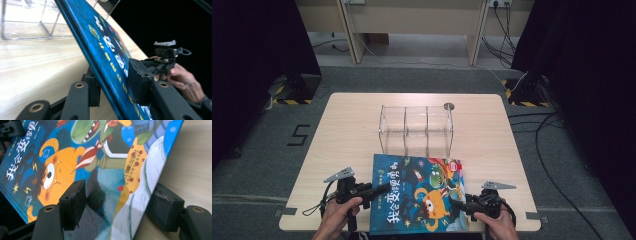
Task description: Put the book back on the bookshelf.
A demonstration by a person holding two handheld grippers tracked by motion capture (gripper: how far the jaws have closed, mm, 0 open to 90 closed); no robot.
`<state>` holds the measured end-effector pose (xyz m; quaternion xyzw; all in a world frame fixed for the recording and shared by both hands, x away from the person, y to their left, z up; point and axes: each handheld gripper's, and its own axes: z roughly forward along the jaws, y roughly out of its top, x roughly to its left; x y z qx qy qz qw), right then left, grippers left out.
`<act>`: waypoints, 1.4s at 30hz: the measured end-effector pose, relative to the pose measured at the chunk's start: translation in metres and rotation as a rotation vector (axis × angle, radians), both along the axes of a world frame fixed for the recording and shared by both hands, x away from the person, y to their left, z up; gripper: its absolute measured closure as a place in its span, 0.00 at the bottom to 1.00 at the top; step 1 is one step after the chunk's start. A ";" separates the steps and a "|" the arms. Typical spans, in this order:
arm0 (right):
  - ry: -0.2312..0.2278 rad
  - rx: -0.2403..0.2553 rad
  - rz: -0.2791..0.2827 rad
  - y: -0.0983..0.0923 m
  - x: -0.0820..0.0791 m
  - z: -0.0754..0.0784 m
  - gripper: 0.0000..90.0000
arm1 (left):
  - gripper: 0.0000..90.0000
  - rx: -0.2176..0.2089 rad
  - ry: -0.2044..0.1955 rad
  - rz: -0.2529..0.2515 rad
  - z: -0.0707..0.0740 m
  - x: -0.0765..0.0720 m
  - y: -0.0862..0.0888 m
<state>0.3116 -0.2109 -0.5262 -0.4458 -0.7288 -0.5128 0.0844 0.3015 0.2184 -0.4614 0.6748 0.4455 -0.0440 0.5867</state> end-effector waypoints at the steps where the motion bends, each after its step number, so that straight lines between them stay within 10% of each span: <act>1: 0.003 0.001 -0.002 0.000 0.000 0.001 0.38 | 0.71 -0.003 -0.005 0.000 0.001 -0.001 0.000; 10: 0.038 -0.021 -0.011 0.003 0.002 0.003 0.36 | 0.71 0.005 -0.008 -0.016 0.007 0.001 0.000; 19: 0.010 -0.034 -0.001 0.005 0.003 0.003 0.34 | 0.78 -0.059 0.092 -0.002 0.007 0.009 0.005; 31: -0.175 -0.249 -0.025 0.002 -0.006 0.014 0.30 | 0.78 -0.057 0.144 0.041 0.013 0.014 0.003; 42: -0.335 -0.282 -0.016 0.014 -0.051 0.034 0.30 | 0.77 -0.043 0.145 0.066 0.020 0.014 -0.001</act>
